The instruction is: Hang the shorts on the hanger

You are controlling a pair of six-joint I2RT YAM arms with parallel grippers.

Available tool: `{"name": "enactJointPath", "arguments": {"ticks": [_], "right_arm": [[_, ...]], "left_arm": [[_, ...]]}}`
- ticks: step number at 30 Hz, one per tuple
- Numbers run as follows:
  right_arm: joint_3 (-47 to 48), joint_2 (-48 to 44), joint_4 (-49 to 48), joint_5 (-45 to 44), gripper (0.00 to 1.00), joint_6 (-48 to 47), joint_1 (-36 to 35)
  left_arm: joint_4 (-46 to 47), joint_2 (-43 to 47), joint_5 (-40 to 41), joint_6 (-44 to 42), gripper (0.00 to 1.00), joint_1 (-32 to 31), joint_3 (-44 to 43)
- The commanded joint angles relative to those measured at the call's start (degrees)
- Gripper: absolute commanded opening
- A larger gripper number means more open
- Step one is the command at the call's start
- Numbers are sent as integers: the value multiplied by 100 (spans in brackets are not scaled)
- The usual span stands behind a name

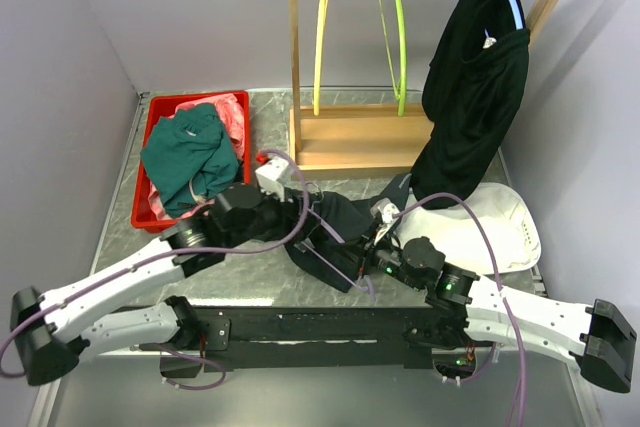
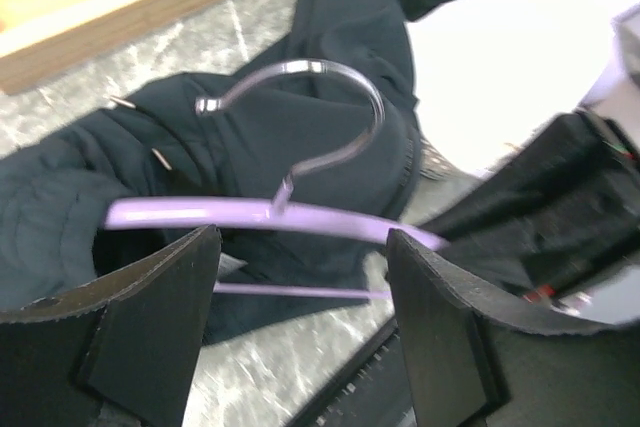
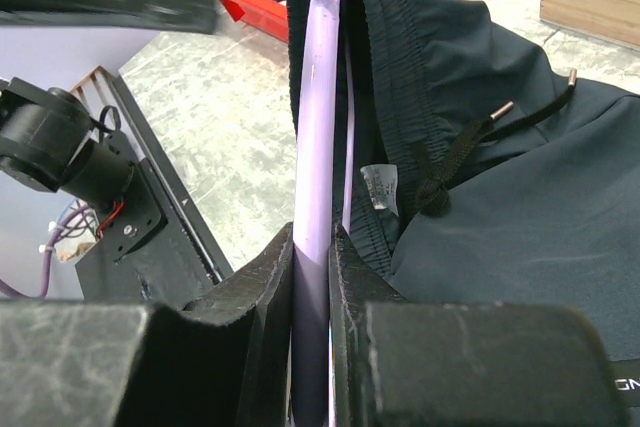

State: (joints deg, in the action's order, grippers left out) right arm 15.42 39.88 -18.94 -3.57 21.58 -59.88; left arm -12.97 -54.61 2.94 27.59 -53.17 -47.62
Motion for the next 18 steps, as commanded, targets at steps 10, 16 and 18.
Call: {"name": "enactJointPath", "arguments": {"ticks": [10, 16, 18], "right_arm": [[198, 73, -576, -47, 0, -5, -94], [268, 99, -514, -99, 0, -40, -112], [312, 125, -445, -135, 0, -66, -121]], "left_arm": [[936, -779, 1200, -676, 70, -150, -301], [1551, -876, 875, -720, 66, -150, -29], [1657, -946, 700, -703, 62, -150, -2]]}}
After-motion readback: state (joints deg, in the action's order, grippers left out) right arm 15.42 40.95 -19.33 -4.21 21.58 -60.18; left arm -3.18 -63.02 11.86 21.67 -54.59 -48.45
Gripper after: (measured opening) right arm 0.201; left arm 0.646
